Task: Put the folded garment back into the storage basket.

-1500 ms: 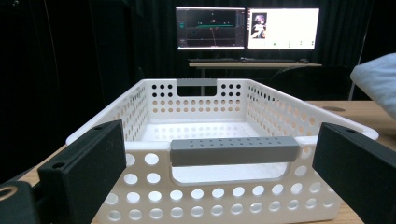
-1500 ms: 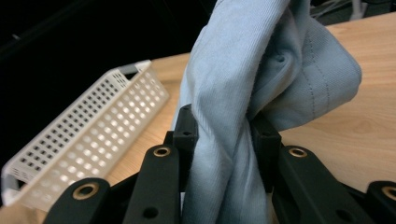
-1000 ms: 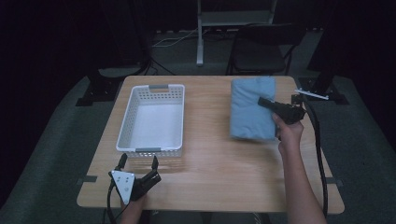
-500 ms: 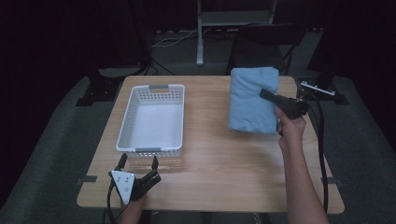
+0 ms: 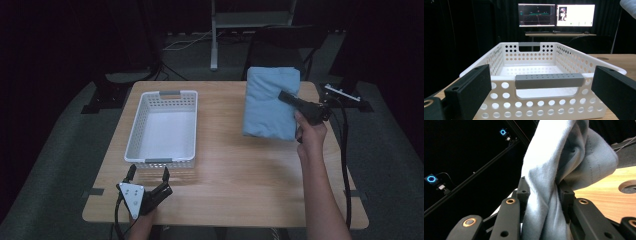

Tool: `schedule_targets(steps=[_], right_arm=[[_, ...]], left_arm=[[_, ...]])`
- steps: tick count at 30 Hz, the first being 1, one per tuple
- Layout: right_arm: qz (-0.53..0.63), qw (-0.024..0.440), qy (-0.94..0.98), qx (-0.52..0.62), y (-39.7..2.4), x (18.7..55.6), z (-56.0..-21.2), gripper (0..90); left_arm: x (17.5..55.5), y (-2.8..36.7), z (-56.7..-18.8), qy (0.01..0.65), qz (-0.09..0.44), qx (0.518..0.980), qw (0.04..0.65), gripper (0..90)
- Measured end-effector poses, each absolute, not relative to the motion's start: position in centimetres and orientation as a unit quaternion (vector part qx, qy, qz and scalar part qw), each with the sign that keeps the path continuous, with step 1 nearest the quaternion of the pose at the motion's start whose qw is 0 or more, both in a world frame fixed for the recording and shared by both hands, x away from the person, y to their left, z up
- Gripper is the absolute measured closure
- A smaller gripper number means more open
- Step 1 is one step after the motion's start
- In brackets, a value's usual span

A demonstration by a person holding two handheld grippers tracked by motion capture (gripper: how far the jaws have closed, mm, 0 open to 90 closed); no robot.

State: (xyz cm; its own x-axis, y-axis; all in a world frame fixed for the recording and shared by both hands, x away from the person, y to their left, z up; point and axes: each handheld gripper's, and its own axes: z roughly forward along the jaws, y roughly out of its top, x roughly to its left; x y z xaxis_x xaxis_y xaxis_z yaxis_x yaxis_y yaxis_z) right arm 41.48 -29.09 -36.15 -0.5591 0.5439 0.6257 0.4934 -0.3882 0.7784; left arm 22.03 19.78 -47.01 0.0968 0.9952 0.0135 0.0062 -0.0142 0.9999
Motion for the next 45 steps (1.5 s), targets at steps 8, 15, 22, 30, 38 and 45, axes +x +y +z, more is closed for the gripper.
schedule_targets(steps=[8, 15, 22, 30, 38, 45], right_arm=[[0.692, 0.009, 0.553, 0.464, -27.9, 41.7, -35.9, 70.7], [0.696, 0.004, 0.553, 0.458, -26.4, 42.0, -35.6, 70.7], [0.695, 0.000, 0.554, 0.458, -24.8, 42.4, -35.6, 70.7], [0.702, -0.016, 0.552, 0.451, -23.2, 42.9, -35.6, 70.6], [0.705, -0.025, 0.557, 0.438, -21.3, 43.3, -35.3, 70.6], [0.708, -0.031, 0.555, 0.435, -20.1, 43.6, -35.0, 70.6]], left_arm=[[22.1, 19.8, -47.0, 0.474, 0.477, 0.529, 0.518, 3.6], [22.1, 19.8, -47.0, 0.473, 0.475, 0.531, 0.518, 3.6], [22.1, 19.8, -47.0, 0.473, 0.476, 0.531, 0.518, 3.6], [22.0, 19.8, -47.0, 0.473, 0.477, 0.529, 0.518, 3.6], [22.0, 19.8, -47.0, 0.473, 0.475, 0.530, 0.519, 3.6], [22.0, 19.8, -47.0, 0.473, 0.477, 0.529, 0.518, 3.6]])
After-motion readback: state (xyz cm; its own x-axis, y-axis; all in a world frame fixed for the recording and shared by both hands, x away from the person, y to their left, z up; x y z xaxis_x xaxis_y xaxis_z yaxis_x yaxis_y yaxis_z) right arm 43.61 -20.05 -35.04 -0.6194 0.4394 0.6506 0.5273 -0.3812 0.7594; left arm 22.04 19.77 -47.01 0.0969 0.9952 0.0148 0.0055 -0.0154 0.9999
